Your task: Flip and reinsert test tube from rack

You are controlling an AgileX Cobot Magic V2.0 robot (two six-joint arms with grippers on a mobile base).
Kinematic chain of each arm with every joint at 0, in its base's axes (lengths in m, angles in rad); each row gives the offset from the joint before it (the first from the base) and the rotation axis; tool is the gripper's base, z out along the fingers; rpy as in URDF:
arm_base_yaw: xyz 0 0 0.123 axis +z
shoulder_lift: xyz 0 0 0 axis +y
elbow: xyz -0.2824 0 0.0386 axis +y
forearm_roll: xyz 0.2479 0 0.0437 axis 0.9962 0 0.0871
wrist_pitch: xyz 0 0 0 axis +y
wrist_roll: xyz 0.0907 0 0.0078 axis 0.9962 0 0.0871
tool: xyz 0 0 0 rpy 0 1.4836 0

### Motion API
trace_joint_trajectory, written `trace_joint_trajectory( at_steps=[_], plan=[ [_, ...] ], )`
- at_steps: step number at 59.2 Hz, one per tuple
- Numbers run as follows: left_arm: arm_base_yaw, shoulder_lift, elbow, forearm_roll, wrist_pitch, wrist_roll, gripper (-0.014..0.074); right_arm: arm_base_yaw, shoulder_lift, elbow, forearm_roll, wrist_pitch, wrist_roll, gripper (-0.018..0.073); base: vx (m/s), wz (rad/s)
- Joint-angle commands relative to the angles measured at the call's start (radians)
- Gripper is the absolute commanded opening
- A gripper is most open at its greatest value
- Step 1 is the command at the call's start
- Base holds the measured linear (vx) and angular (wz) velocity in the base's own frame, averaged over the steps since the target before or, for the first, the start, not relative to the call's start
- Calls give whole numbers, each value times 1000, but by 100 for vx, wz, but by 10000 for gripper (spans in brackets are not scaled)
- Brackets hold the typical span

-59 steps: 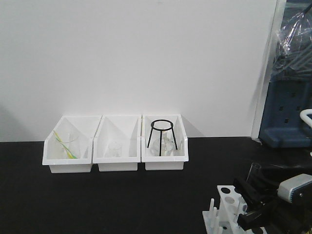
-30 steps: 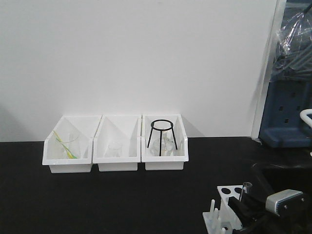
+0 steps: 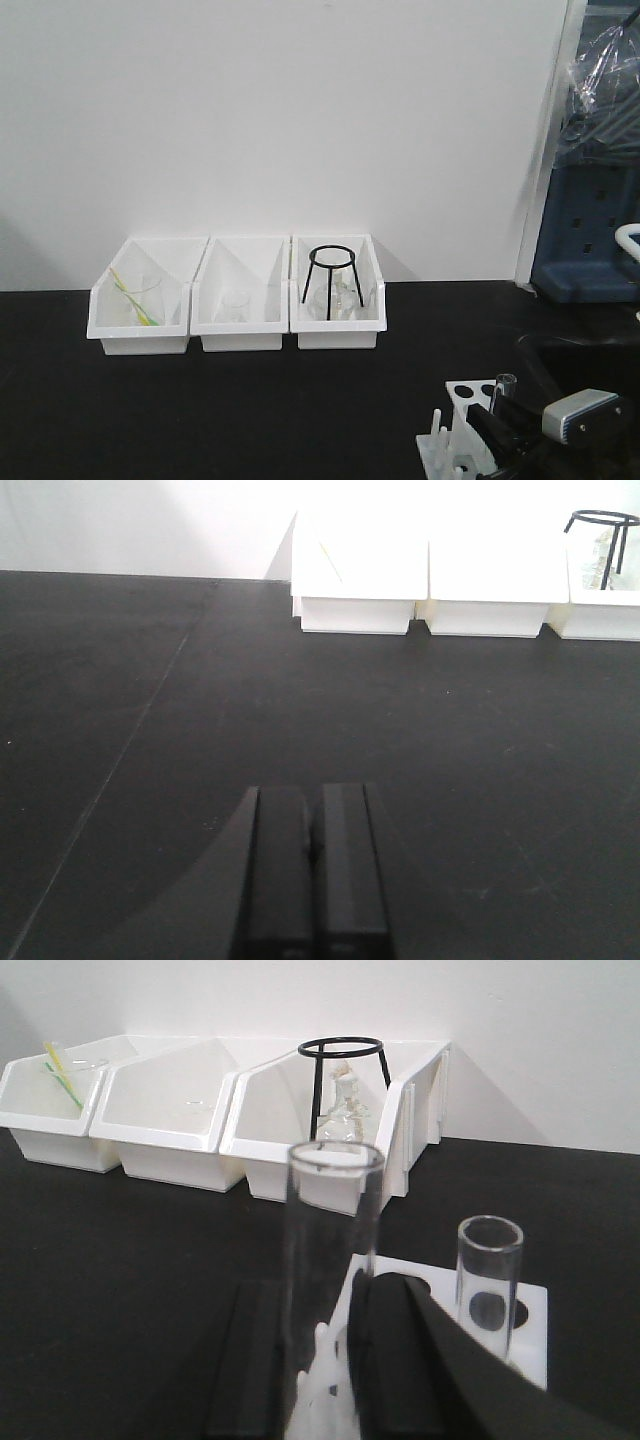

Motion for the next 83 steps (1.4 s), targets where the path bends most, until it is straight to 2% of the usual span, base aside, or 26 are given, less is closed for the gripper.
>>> trace_joint_trajectory(
  at_steps=[1, 10, 19, 29, 34, 42, 45, 52, 64, 83],
  plan=[
    [-8, 1, 2, -5, -83, 0, -6, -1, -37, -23, -7, -192, -16, 316, 0, 0],
    [-8, 1, 2, -5, -83, 0, -6, -1, -72, -23, -2, -192, -16, 442, 0, 0],
    [-8, 1, 2, -5, -83, 0, -6, -1, -167, -23, -2, -163, -5, 463, 0, 0],
    [-8, 1, 2, -5, -83, 0, -6, -1, -359, -23, 0, 43, 18, 462, 0, 0],
    [-8, 1, 2, -5, -83, 0, -6, -1, -472, -23, -1, 165, 95, 452, 0, 0],
    [-8, 1, 2, -5, -83, 0, -6, -1, -677, -23, -62, 439, 286, 340, 0, 0],
    [-8, 1, 2, -5, -83, 0, -6, -1, -741, -23, -122, 561, 345, 246, 0, 0],
    [-8, 1, 2, -5, -83, 0, -6, -1, -877, -20, -260, 743, 462, -16, 0, 0],
    [-8, 1, 2, -5, -83, 0, -6, -1, -998, -20, -420, 806, 591, -13, 0, 0],
    [-8, 1, 2, -5, -83, 0, -6, -1, -1043, -20, -425, 805, 592, -13, 0, 0]
  ],
)
